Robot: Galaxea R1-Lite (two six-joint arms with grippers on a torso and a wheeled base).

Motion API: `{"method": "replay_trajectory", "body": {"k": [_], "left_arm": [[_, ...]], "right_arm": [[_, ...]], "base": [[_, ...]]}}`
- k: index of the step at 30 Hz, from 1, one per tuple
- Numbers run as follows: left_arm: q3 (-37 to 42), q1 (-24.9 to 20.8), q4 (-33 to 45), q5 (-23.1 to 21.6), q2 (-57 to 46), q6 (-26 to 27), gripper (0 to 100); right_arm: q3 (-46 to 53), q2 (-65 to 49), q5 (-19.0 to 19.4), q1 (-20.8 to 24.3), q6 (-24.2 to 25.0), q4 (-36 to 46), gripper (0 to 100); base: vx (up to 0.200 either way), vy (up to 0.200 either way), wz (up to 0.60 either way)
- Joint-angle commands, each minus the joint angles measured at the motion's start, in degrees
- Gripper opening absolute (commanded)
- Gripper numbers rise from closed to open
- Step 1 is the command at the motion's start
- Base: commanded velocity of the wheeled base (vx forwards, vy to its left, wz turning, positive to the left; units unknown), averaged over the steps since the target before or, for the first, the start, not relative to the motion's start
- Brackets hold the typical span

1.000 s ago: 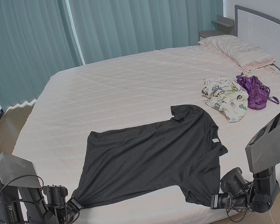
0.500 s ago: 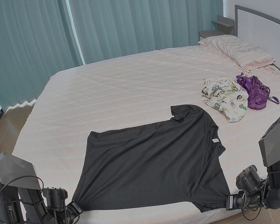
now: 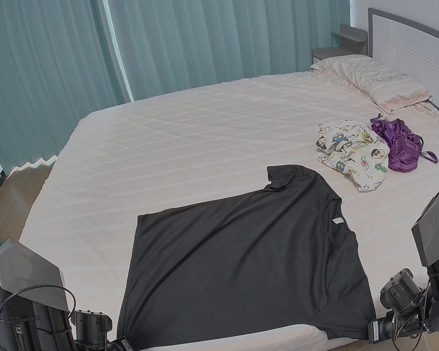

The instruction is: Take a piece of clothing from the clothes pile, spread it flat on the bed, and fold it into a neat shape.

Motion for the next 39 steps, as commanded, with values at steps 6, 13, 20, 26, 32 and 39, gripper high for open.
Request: {"method": "replay_trajectory", "body": {"k": [6, 13, 20, 26, 32, 39], "left_arm": [[1.4, -0.5, 0.0, 0.1, 1.4, 0.6, 0], [2.2, -0.6, 0.0, 0.0, 1.5, 1.0, 100], [3.0, -0.6, -1.8, 0.0, 0.6, 1.2, 100], [3.8, 0.3, -2.9, -0.5, -7.5, 1.4, 100], [2.9, 2.7, -2.9, -6.0, -17.3, 1.2, 100], [-0.7, 4.9, -3.0, -8.3, -18.4, -1.6, 100]], "right_arm": [[1.2, 1.5, -0.7, 2.9, 0.9, 3.3, 0], [1.1, 2.8, -0.7, 2.8, 1.0, 2.0, 100], [1.2, -0.3, -2.0, 0.7, 1.5, 0.4, 100], [0.8, -12.2, -2.0, -5.2, 0.7, 0.3, 100], [-5.4, -20.4, -0.8, -12.4, 0.7, 1.1, 100], [-13.3, -19.5, -0.7, -16.7, 0.8, 1.5, 100]], "base": [[0.000, 0.000, 0.00], [0.000, 0.000, 0.00], [0.000, 0.000, 0.00], [0.000, 0.000, 0.00], [0.000, 0.000, 0.00], [0.000, 0.000, 0.00]]}}
